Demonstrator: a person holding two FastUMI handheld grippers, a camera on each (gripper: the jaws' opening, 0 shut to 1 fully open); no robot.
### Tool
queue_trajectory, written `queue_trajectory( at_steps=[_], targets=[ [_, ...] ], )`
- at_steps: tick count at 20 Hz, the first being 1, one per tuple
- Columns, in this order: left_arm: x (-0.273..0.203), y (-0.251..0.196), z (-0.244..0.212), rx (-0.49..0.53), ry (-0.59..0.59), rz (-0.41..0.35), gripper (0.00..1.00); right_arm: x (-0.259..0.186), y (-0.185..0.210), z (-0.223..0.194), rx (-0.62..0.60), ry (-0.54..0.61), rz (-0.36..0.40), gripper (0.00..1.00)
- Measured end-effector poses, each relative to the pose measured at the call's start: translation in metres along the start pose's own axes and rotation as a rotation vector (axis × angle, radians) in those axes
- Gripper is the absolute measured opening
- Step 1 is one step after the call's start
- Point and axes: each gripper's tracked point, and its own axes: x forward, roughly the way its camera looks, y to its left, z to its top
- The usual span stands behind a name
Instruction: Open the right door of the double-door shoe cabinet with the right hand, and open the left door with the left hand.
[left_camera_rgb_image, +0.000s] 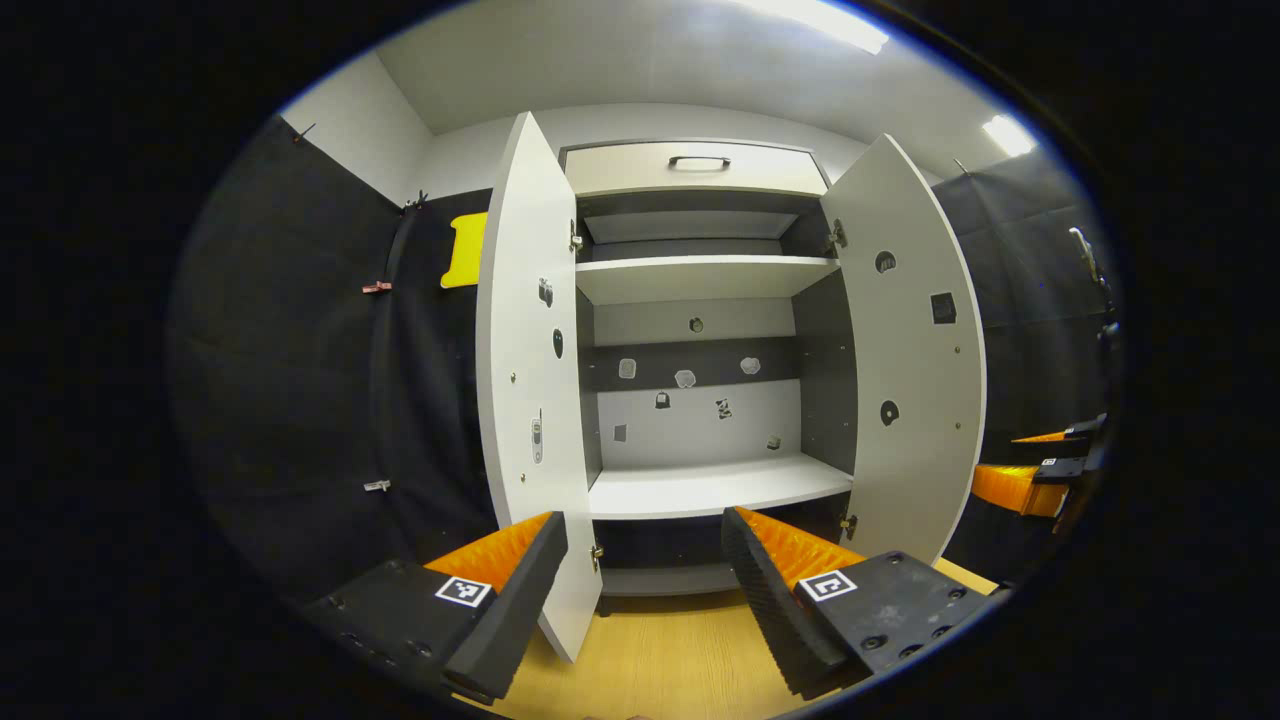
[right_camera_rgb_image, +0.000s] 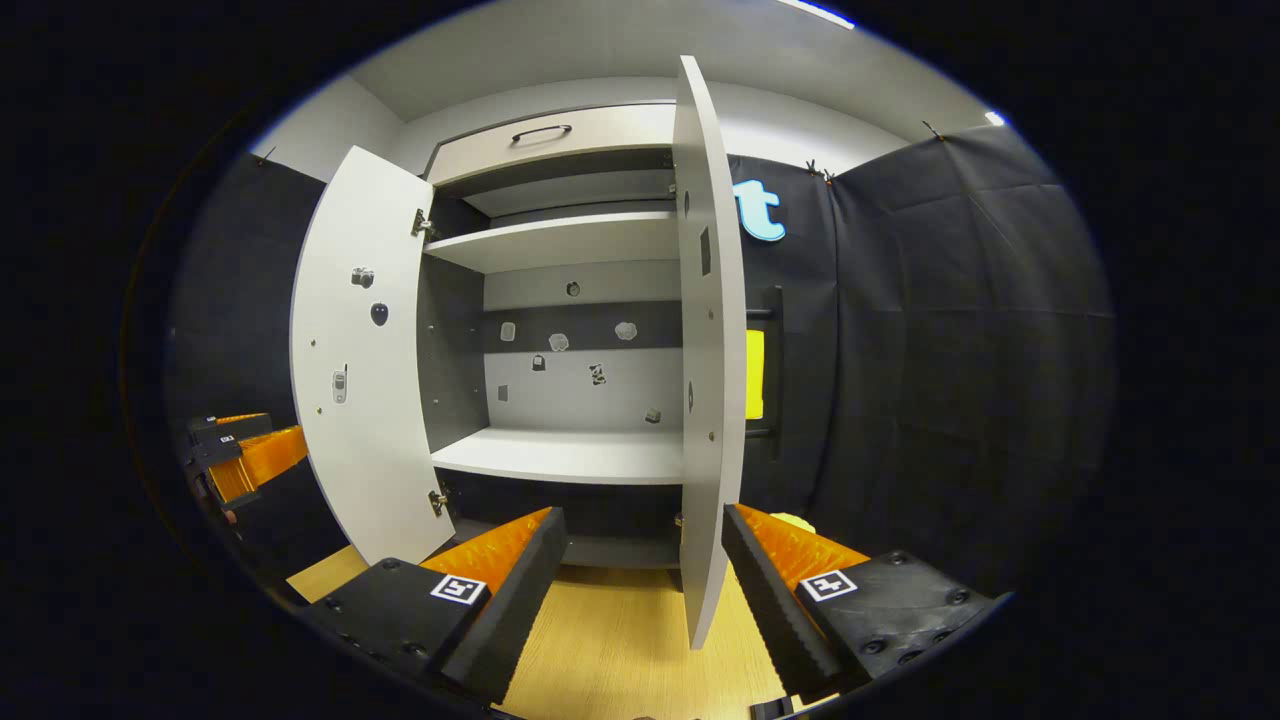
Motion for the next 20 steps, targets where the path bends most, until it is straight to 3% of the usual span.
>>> queue_trajectory(
  at_steps=[12, 20],
  targets=[
    [-0.002, -0.003, -0.002, 0.033, -0.004, -0.041, 0.96, -0.001, 0.001, 0.003, 0.004, -0.014, -0.023, 0.98],
    [-0.012, 0.012, -0.018, 0.026, 0.03, -0.064, 0.96, -0.005, -0.006, 0.003, -0.041, -0.007, -0.102, 0.98]
  ],
)
